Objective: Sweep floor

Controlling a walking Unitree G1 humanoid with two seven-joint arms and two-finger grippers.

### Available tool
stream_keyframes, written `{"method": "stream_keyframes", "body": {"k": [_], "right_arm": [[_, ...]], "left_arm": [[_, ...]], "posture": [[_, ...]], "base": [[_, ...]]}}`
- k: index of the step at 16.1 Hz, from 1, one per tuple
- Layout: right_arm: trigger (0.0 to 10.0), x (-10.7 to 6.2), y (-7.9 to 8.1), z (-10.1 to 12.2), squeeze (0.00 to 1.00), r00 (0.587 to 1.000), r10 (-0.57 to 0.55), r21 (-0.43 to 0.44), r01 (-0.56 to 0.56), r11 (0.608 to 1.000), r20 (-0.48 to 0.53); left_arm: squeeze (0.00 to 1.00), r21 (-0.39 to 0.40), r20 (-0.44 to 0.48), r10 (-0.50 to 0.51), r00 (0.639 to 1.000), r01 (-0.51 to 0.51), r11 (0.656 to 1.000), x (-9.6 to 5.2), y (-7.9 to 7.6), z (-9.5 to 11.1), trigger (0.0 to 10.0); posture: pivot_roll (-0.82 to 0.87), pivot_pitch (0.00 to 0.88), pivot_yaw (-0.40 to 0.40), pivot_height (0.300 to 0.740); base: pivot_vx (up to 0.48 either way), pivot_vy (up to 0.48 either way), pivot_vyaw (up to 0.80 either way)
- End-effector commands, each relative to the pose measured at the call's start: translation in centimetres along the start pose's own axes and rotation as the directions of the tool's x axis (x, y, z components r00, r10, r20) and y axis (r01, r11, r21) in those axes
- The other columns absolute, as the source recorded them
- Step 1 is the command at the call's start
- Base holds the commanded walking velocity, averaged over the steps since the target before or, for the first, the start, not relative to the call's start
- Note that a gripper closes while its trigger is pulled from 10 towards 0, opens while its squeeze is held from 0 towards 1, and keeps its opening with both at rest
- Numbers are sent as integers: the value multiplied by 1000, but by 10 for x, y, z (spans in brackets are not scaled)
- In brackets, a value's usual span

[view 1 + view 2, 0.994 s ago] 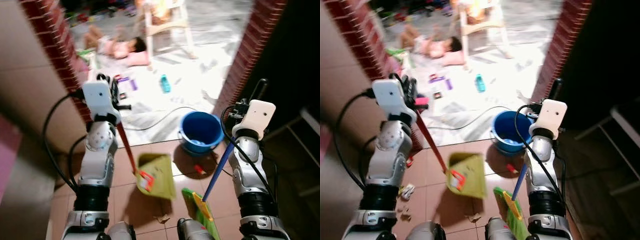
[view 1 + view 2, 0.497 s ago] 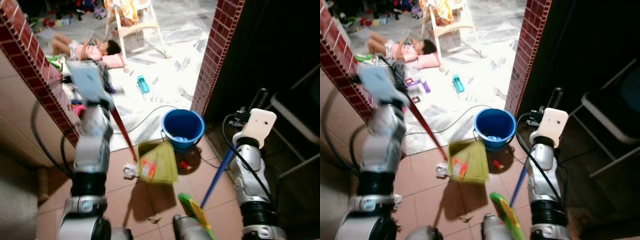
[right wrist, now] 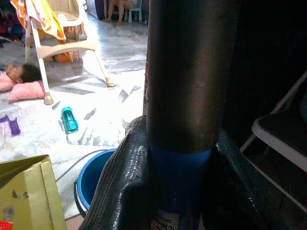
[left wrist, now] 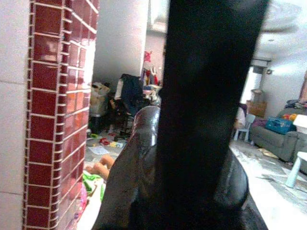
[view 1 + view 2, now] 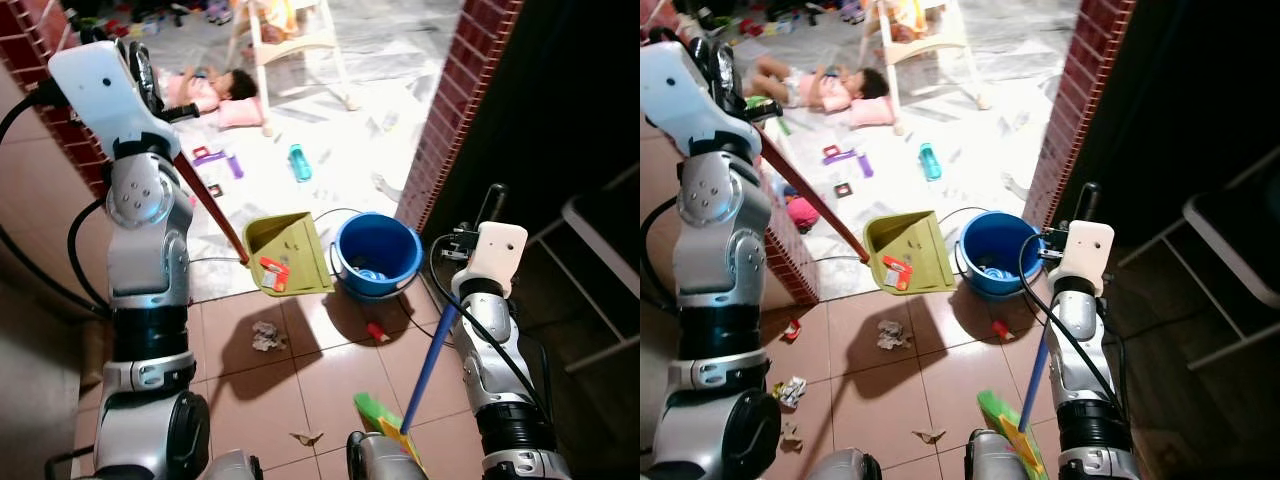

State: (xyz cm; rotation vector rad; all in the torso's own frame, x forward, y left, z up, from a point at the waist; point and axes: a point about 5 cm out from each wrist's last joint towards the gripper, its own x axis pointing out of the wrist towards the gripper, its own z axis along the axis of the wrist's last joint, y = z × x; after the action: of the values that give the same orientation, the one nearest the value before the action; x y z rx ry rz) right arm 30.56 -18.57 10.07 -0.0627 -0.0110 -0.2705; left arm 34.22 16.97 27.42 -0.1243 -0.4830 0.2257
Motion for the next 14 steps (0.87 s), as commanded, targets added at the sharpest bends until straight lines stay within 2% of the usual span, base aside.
{"method": "stream_keyframes", "body": {"k": [1, 3, 4, 6, 7, 8, 9, 10, 14], "right_arm": [[10000, 0, -4, -3, 0, 1000, -8, -51, 8, 999, -14], [10000, 0, -1, -1, 0, 999, 45, -67, -43, 997, 23], [10000, 0, 2, -2, 0, 998, 55, -18, -55, 998, 11], [10000, -2, 9, 1, 0, 994, 106, 12, -106, 994, 17], [10000, -4, 17, 4, 0, 990, 139, 60, -141, 988, 26], [10000, -4, 18, 4, 0, 990, 138, 65, -139, 988, 28], [10000, -4, 17, 7, 0, 990, 132, 96, -136, 986, 42], [10000, -4, 16, 8, 0, 990, 134, 77, -138, 987, 48], [10000, -5, 14, 6, 0, 990, 134, 96, -137, 986, 39]], "left_arm": [[0, -40, 110, 4, 994, 0, 999, 10, -4, 27, 10000], [0, -82, 141, 1, 990, 11, 997, 19, -11, 38, 10000], [0, -102, 176, 3, 984, 15, 995, 27, -17, 49, 10000], [0, -111, 211, -1, 978, 25, 993, 33, -24, 58, 10000], [0, -112, 243, -37, 969, 66, 992, 37, -38, 62, 10000], [0, -114, 243, -43, 969, 73, 991, 37, -40, 62, 10000], [0, -118, 239, -74, 968, 105, 988, 35, -48, 59, 10000], [0, -120, 231, -96, 968, 127, 985, 32, -53, 55, 10000], [0, -125, 213, -110, 971, 139, 982, 29, -58, 46, 10000]], "posture": [[-127, 51, 12, 740], [-126, 49, 14, 740], [-126, 48, 14, 740], [-127, 45, 15, 740], [-132, 44, 19, 740], [-134, 43, 21, 740], [-137, 45, 26, 740], [-138, 46, 27, 740], [-134, 52, 28, 740]], "base": [[0, 0, 0], [0, 0, 0], [0, 0, 0], [0, 0, 0], [0, 0, 0], [0, 0, 0], [319, 0, 0], [334, 0, 0], [337, 0, -742]]}}
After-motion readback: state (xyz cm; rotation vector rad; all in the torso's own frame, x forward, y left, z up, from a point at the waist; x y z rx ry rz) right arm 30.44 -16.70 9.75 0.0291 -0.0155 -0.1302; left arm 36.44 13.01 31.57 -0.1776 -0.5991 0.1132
